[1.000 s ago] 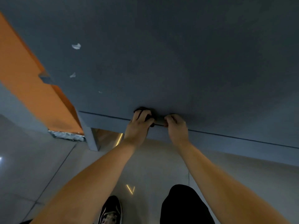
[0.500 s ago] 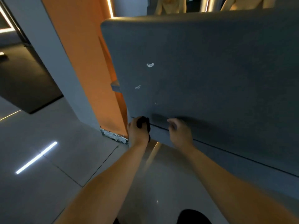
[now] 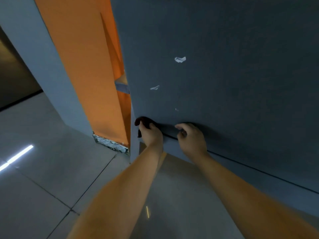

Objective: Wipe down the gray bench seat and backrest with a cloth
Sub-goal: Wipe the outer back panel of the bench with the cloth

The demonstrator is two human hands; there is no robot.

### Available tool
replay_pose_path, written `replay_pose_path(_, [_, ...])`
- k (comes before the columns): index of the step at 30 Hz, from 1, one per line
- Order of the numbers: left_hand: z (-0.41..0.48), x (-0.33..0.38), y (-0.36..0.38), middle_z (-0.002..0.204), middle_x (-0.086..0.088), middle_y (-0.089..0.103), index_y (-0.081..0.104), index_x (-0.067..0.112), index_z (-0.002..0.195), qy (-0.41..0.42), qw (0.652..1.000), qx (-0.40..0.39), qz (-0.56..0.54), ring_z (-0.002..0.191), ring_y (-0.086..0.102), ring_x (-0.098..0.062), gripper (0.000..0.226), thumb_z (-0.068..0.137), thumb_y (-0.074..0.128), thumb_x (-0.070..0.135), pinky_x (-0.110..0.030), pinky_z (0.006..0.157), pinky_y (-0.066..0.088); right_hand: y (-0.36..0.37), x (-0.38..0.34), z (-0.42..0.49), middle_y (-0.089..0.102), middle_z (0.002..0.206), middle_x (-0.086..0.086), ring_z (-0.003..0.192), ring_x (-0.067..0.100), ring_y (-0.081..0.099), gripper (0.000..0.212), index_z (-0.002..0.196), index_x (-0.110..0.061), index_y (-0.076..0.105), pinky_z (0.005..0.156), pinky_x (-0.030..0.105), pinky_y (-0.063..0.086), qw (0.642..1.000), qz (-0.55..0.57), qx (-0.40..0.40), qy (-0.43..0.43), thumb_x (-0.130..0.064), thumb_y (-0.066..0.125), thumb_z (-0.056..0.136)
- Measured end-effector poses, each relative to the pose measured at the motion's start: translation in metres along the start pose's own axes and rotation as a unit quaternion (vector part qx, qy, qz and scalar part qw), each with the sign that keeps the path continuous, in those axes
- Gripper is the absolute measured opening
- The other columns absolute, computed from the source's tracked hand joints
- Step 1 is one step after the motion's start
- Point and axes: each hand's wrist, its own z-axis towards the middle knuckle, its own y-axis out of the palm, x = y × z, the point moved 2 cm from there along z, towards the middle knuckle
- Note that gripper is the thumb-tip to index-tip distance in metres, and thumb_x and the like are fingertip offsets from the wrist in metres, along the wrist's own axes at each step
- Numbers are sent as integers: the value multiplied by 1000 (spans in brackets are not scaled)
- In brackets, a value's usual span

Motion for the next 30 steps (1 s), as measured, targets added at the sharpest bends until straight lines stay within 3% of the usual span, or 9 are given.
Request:
replay_pose_path(5, [-11,4,-9,138,-2,58,48,23,148,0,999,-34,-23,128,55,-26,44,105,42,14,-31,101,43,-1,-8,-1,65,128,-2,115,18,60,32,123,-21,68,95,31,47,999,-11,-21,24,-11,53,97])
replay_pose_path(10, [-21,58,-1,150,3,51,33,35,156,-16,987,-63,-149,135,49,-24,57,104,44,16,-46,115,40,-12,-21,-3,67,128,7,114,22,62,33,128,-11,66,90,22,42,1000,7,-12,6,-8,51,100])
replay_pose_path(13, [-45,100,11,160,9,36,25,37,159,103,980,-101,-137,147,36,-16,60,105,45,18,-42,122,31,-24,-36,1,72,109,9,94,21,64,26,114,-7,72,71,19,37,998,16,44,-36,-4,51,98])
replay_pose_path(16, [-66,126,19,167,12,20,22,32,161,280,948,-139,-62,153,16,-5,61,107,45,16,-30,125,17,-37,-50,4,64,78,-5,69,5,59,28,81,-22,64,58,10,37,992,64,95,-57,-2,52,97])
replay_pose_path(19, [-65,121,22,169,10,10,19,26,161,350,925,-145,42,155,4,-7,58,109,43,18,-31,127,13,-43,-51,10,64,82,-2,71,7,57,22,88,-16,66,60,21,41,994,61,86,-42,-7,49,100])
replay_pose_path(21, [-51,100,17,170,7,9,21,23,161,358,918,-137,105,156,1,-11,56,109,41,18,-36,128,14,-44,-48,13,68,97,2,85,18,61,21,105,-10,68,69,32,47,996,64,61,-10,-11,48,101])
replay_pose_path(23, [-35,74,10,170,5,8,22,22,161,333,921,-135,148,157,-1,-16,55,109,39,14,-41,128,14,-43,-48,12,65,109,-5,96,13,60,26,119,-17,68,81,26,46,996,84,37,12,-12,49,102])
replay_pose_path(27, [-20,40,2,170,-1,1,15,18,162,279,932,-132,189,157,0,-23,74,100,45,-7,-46,126,18,-35,-51,12,66,111,-6,100,10,61,25,119,-22,68,83,23,45,996,82,17,28,-14,50,103])
replay_pose_path(30, [-32,50,1,170,0,0,14,17,162,242,953,-122,139,157,2,-19,72,101,47,-2,-44,126,19,-30,-52,10,65,106,-10,95,6,61,24,115,-23,68,81,18,45,997,78,5,29,-14,50,102])
